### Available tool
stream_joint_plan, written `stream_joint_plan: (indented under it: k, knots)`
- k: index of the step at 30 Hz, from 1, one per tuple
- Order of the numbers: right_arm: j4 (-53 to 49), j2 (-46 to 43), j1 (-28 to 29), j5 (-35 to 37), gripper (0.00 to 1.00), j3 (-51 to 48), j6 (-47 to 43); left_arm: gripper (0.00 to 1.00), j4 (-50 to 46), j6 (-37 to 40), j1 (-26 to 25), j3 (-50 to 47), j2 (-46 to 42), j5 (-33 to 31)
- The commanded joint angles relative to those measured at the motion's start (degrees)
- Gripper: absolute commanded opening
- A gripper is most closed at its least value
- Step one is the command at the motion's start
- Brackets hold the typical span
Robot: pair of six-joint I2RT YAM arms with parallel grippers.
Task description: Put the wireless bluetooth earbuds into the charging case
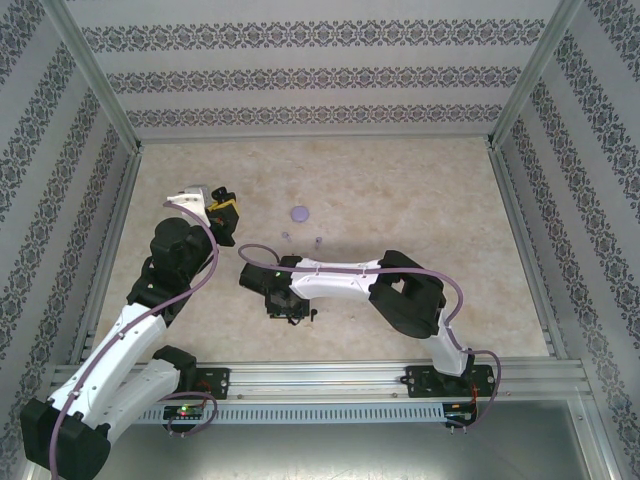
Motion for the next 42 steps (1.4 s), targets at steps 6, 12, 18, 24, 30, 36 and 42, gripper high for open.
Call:
stream_joint_plan:
  k: [6, 12, 18, 24, 30, 36, 42]
  knots:
    - [-2.34, 1.99, 0.67, 0.7, 0.28, 0.0, 0.91, 0.0, 3.1, -1.36, 0.74, -0.91, -0.76, 0.53]
    - [-1.48, 1.07, 0.68, 1.39, 0.22, -0.87, 0.26, 0.0, 3.05, -1.72, 0.73, -0.87, -0.53, 0.73]
    - [-0.76, -2.69, 0.66, 4.14, 0.18, -1.66, -1.19, 0.0, 1.11, -1.1, 0.75, 0.53, -0.27, 1.82]
    - [-0.99, -8.72, 0.29, 8.34, 0.18, -2.44, -3.85, 0.0, -0.8, 1.27, 0.74, 2.32, 0.15, 3.98]
    - [-0.05, -16.92, -3.11, 11.23, 0.17, -6.31, -7.89, 0.0, 2.2, 4.63, 0.75, 1.87, 0.21, 7.19]
    - [0.89, -25.46, -10.23, 12.45, 0.18, -8.53, -15.6, 0.0, 10.45, 11.48, 0.47, -2.62, -0.35, 10.64]
    - [3.36, -31.21, -18.18, 12.18, 0.18, -7.09, -26.12, 0.0, 19.59, 16.3, 0.13, -7.16, 1.02, 17.05]
